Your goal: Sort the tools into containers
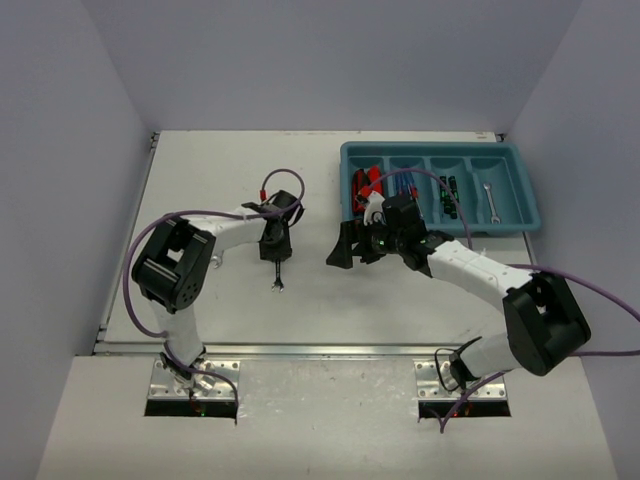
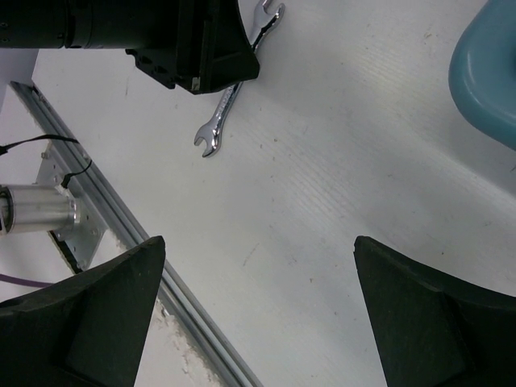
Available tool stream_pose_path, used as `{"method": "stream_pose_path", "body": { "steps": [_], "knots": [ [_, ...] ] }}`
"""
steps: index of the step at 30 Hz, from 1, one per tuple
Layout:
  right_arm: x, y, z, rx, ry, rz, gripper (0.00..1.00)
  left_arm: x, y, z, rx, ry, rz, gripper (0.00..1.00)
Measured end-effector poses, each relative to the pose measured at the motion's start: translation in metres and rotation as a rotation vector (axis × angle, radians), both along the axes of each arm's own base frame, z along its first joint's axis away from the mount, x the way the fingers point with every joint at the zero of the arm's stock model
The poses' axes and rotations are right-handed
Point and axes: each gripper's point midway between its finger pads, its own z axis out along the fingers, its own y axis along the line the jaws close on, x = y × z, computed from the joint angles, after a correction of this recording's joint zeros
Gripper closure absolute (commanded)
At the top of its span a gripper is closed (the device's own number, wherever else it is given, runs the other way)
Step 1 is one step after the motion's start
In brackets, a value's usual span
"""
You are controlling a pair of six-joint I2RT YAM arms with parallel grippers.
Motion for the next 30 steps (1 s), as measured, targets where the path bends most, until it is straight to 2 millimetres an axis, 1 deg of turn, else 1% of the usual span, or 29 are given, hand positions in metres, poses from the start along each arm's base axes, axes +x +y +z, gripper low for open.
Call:
{"method": "stream_pose_path", "body": {
  "steps": [1, 4, 7, 8, 10, 12, 17, 21, 24, 28, 30],
  "knots": [
    [0.001, -0.001, 0.0, 0.0, -0.001, -0.001, 0.01, 0.0, -0.002, 0.0, -0.001, -0.002, -0.004, 0.8],
    [0.002, -0.002, 0.0, 0.0, -0.002, -0.003, 0.01, 0.0, -0.006, 0.0, -0.001, -0.01, -0.016, 0.82],
    [0.002, -0.004, -0.001, 0.0, 0.0, -0.002, 0.01, 0.001, -0.005, -0.001, 0.014, -0.014, -0.016, 0.85],
    [0.001, -0.003, -0.001, 0.002, 0.001, 0.002, 0.01, 0.001, -0.004, -0.001, 0.021, -0.014, -0.015, 0.87],
    [0.001, -0.003, -0.001, 0.004, 0.001, 0.007, 0.01, 0.001, -0.004, -0.001, 0.027, -0.012, -0.016, 0.96],
    [0.0, -0.003, 0.0, 0.004, 0.001, 0.009, 0.01, 0.001, -0.004, -0.001, 0.027, -0.012, -0.018, 1.0],
    [-0.004, 0.0, 0.002, 0.021, -0.002, 0.047, 0.01, 0.0, -0.005, -0.002, 0.017, -0.021, -0.029, 1.0],
    [-0.015, 0.01, 0.01, 0.089, -0.011, 0.14, 0.01, 0.001, -0.004, 0.0, 0.005, -0.056, -0.018, 1.0],
    [-0.021, 0.021, 0.012, 0.141, -0.003, 0.2, 0.01, -0.005, 0.001, 0.002, -0.008, -0.085, 0.016, 1.0],
    [-0.031, 0.039, -0.009, 0.166, 0.07, 0.26, 0.01, -0.019, 0.01, 0.005, -0.004, -0.075, 0.051, 1.0],
    [-0.039, 0.051, -0.021, 0.169, 0.097, 0.292, 0.01, -0.022, 0.013, 0.012, -0.009, -0.089, 0.071, 1.0]
  ]
}}
